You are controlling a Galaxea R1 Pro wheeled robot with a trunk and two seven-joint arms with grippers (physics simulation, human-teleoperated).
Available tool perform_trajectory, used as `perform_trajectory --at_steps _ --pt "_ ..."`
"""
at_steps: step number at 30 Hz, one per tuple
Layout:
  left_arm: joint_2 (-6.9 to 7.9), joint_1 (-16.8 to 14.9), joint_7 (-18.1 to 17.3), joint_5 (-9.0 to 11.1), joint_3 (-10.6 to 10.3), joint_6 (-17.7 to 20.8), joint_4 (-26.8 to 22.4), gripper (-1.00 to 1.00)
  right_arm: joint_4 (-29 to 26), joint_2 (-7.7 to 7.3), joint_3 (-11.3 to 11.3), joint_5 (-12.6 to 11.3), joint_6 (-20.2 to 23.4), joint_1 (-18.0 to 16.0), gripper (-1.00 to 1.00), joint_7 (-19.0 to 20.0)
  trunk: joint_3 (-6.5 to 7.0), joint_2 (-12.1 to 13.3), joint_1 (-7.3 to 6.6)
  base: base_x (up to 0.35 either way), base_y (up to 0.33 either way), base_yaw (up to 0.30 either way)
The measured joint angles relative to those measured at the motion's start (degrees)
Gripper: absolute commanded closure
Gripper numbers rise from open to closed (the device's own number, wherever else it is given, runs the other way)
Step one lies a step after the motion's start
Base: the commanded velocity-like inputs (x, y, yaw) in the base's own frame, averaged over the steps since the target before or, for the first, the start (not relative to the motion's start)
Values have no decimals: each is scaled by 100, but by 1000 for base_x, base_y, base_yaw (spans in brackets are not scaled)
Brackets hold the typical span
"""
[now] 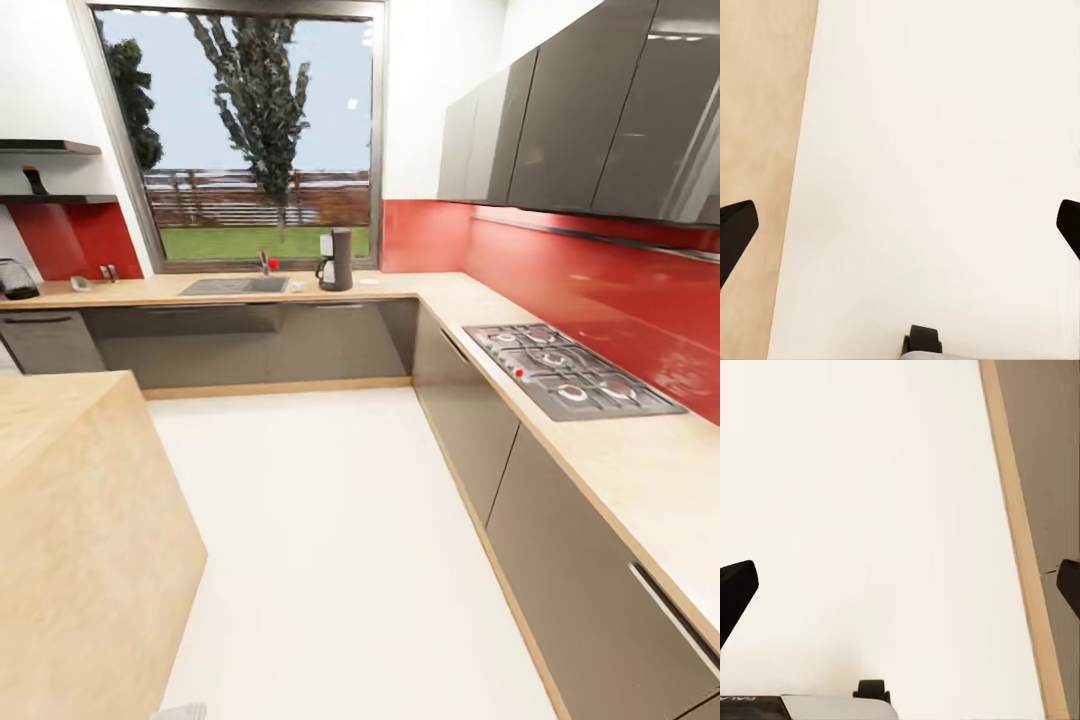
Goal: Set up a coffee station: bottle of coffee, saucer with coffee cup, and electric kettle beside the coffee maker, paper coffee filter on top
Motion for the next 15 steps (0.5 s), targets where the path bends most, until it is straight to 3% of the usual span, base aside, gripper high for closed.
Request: perform_trajectory --at_steps 15 --pt "5 0 0 0 3 -1 3 -100 9 6 -1 1 -1 3 -100 0 0 0 0 335 -2 2"
